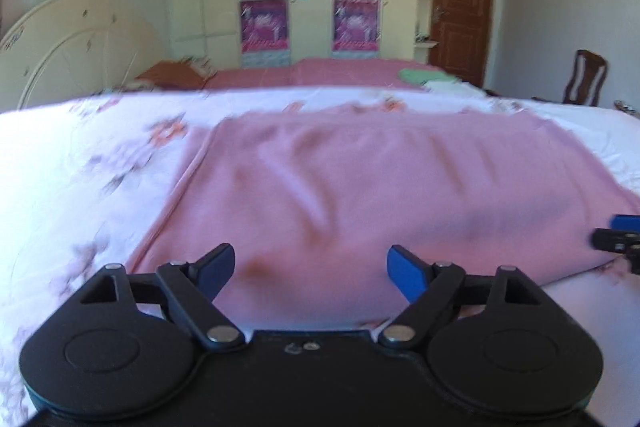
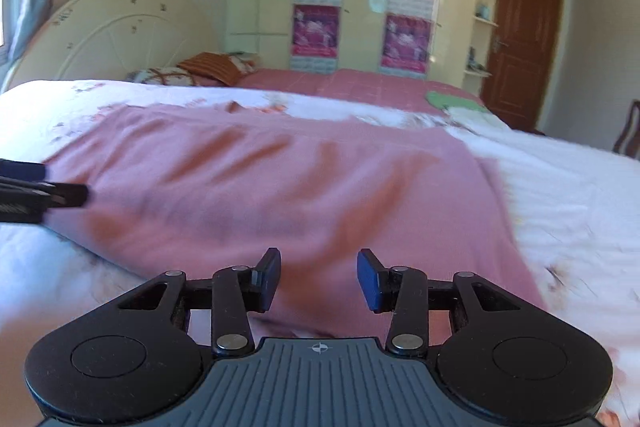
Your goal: Fold small clothes
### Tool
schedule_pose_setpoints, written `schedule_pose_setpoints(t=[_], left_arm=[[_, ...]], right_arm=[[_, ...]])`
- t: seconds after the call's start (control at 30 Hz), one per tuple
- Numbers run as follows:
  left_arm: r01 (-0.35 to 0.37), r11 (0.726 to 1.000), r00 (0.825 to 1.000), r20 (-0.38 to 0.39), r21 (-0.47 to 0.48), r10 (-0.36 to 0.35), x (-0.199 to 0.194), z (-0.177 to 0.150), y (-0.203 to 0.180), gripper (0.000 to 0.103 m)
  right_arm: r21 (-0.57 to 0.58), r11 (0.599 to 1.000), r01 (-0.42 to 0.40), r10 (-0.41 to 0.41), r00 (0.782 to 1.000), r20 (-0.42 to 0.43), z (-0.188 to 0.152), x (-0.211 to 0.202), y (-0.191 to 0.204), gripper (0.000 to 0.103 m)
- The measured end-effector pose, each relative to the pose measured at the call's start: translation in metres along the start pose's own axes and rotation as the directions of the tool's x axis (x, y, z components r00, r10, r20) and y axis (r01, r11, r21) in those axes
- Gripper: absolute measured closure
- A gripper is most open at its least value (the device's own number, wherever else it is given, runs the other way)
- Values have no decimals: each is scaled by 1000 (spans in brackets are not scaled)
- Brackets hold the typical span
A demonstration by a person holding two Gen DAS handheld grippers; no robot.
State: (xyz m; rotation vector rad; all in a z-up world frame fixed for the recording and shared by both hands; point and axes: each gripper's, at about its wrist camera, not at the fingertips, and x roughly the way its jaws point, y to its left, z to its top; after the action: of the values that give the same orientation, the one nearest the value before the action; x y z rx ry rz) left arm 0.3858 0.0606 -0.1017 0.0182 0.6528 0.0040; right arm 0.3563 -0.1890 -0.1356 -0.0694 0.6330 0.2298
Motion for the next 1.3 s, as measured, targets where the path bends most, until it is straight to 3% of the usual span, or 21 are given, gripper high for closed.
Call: schedule_pose_setpoints(t=[0.03, 0.1, 0.27, 0.37, 0.47, 0.7, 0.97, 1.17, 1.23, 1.3], left_arm=[[-4, 1000, 999, -43, -19, 3, 6, -5, 8, 19], [20, 999, 999, -25, -31, -21, 6, -10, 16, 18], [-9, 999, 999, -41, -34, 8, -2, -8, 19, 20], [-11, 1000, 999, -50, -17, 10, -3, -11, 20, 19], [-15, 1000, 999, -46, -10, 14, -3, -13, 20, 18], [-23, 1000, 999, -39, -14, 22, -2, -15, 19, 17], [-29, 1000, 998, -59, 0, 29, -4, -12, 22, 15], [-1, 1000, 997, -82, -31, -2, -1, -10, 30, 12], [-13, 998, 996, -89, -62, 8, -11, -6, 33, 18], [-18, 992, 998, -55, -122, 11, -30, -8, 42, 17]], right_arm=[[13, 1000, 21, -21, 999, -28, -5, 3, -7, 61], [43, 999, 6, -4, 1000, -29, -14, 2, -19, 61], [63, 998, 2, 2, 998, -57, -7, -4, -25, 61], [96, 993, 70, -68, 997, -23, -7, -18, -39, 61], [125, 983, 134, -122, 988, -97, -17, -16, -61, 61], [131, 987, 95, -80, 990, -114, -14, -21, -70, 61], [160, 980, 118, -101, 989, -112, -11, -28, -70, 61], [137, 982, 129, -112, 986, -126, -14, -24, -72, 61], [144, 982, 124, -103, 984, -143, -11, -24, -74, 61], [179, 976, 124, -104, 987, -121, -5, -34, -77, 61]])
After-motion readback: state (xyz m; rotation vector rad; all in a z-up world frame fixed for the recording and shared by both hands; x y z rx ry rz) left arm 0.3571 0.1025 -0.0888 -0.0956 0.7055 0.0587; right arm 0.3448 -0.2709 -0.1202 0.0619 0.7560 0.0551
